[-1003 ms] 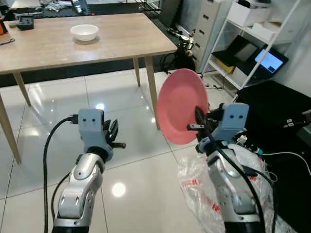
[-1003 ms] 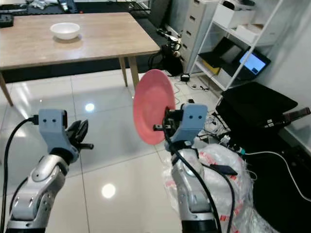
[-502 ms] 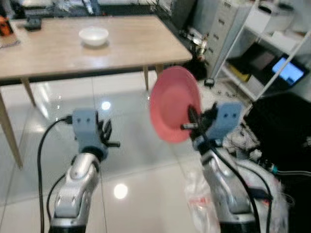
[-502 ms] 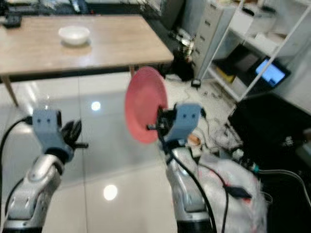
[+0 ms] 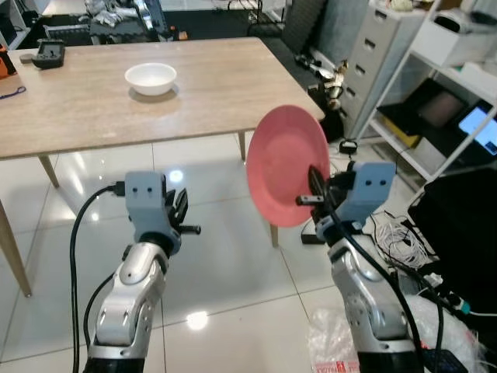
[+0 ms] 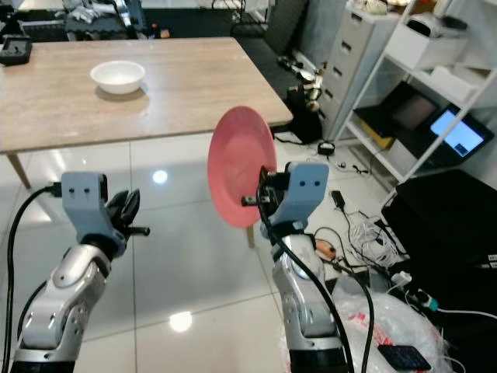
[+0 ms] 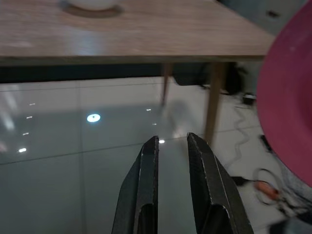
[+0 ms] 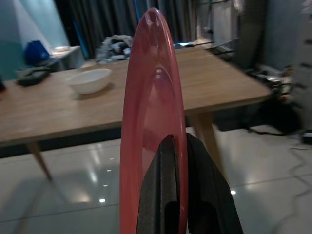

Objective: Setting the table

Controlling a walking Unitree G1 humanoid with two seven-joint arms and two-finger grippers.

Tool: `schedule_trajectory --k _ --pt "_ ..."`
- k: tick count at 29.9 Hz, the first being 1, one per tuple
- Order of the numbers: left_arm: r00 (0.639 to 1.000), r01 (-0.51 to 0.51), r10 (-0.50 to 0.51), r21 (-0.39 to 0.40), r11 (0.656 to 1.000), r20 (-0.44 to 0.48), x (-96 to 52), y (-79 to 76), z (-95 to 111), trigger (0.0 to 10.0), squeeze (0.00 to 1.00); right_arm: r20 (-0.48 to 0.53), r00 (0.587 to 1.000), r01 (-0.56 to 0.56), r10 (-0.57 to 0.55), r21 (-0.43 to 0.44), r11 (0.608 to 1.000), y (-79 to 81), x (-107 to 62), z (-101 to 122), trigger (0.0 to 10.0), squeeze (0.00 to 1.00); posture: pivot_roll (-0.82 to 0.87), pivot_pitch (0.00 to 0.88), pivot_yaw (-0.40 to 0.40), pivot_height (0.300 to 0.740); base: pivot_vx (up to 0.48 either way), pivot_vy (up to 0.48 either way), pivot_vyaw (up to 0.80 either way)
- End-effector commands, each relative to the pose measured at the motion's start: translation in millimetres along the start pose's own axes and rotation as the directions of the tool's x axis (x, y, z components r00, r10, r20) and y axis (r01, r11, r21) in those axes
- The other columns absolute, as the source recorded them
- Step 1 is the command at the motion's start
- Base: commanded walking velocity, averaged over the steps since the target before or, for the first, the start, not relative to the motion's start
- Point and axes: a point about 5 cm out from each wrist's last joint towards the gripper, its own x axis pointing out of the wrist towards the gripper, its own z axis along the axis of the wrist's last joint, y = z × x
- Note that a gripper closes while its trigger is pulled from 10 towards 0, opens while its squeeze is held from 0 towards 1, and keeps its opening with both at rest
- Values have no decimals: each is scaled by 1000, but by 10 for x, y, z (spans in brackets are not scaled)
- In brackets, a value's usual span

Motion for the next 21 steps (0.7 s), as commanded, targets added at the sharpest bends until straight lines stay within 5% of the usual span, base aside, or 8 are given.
schedule_trajectory --k 1,21 --pt "1000 -1 1 7 1000 0 -5 -3 -9 10000 0 9 1000 4 -4 -12 1000 -22 -4 19 10000 0 -71 7 37 740 480 0 0" --pt "1000 -7 6 16 1000 11 -4 13 9 10000 0 15 1000 -24 24 -1 1000 41 40 45 10000 0 -62 3 35 740 480 0 0"
